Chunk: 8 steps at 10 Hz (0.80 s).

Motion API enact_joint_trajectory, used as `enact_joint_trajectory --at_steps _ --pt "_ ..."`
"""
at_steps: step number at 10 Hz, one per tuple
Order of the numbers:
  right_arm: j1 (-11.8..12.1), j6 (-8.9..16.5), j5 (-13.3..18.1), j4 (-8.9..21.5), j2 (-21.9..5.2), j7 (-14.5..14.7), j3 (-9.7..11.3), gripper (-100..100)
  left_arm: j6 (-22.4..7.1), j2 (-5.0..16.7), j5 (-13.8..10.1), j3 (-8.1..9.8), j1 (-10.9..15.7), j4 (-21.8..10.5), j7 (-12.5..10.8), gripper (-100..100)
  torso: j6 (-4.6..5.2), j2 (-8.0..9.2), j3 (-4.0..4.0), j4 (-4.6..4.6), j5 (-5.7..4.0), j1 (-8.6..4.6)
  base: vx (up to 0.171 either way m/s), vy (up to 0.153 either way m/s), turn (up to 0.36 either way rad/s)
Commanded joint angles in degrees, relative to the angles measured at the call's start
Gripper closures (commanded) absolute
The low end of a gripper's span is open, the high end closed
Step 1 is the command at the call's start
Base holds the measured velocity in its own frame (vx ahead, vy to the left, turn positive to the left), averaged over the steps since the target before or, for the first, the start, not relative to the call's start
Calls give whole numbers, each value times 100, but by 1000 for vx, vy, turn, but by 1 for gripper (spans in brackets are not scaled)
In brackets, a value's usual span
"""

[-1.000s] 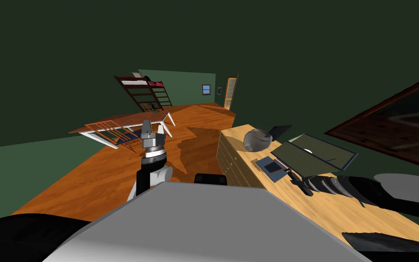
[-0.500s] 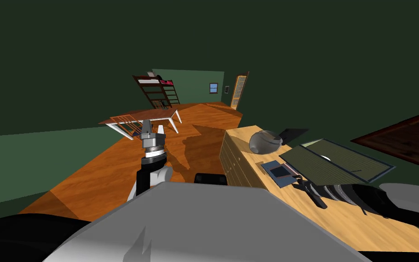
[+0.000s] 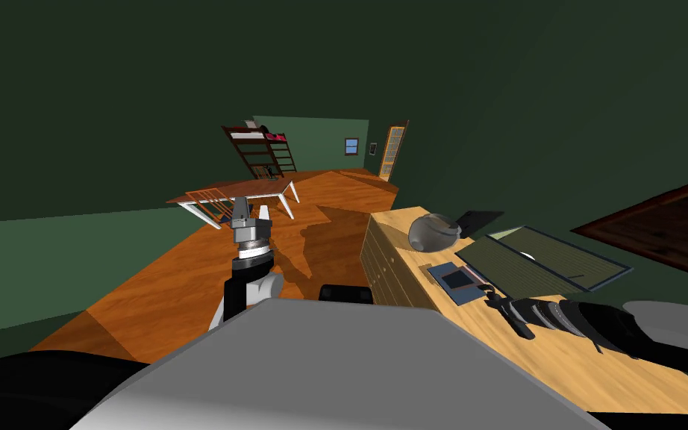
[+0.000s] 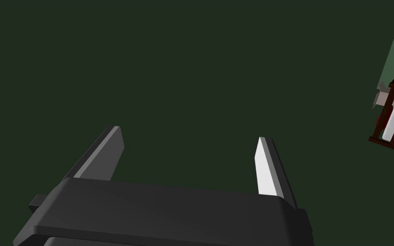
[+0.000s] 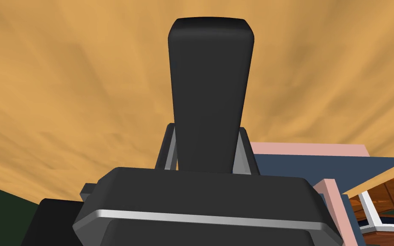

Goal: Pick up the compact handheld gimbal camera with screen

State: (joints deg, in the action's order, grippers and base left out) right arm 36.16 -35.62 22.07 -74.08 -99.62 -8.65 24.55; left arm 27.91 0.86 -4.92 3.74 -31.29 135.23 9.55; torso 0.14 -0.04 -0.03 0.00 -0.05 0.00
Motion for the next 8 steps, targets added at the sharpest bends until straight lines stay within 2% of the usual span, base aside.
enact_joint_trajectory --at_steps 1,2,3,5,6,7,8 --pt "0 0 0 0 0 0 0 100 0 0 0 0 0 0 0 0 0 0 0 0 0 0 0 0 0" --pt "0 0 0 0 0 -1 0 0 0 0 0 0 0 0 0 0 -1 -1 0 0 0 0 0 0 0" --pt "1 -46 -6 -31 -75 36 -27 100 0 0 0 0 0 0 0 0 -1 -1 -1 0 1 1 35 7 -201" --pt "6 -141 -13 -190 -322 107 -109 100 0 0 0 1 -2 0 0 0 14 -20 -10 -4 5 7 102 15 -324" --pt "8 -161 -15 -222 -371 121 -125 100 0 0 0 1 -2 0 0 0 13 -31 -17 -6 6 11 78 11 -205" --pt "-1 -164 3 -163 -304 108 -100 100 0 0 0 0 -1 0 0 0 4 -28 -16 -6 5 11 25 4 -26" --pt "9 -160 -7 -179 -315 119 -104 0 0 0 0 0 0 0 0 0 0 -17 -10 -4 3 6 0 0 0"
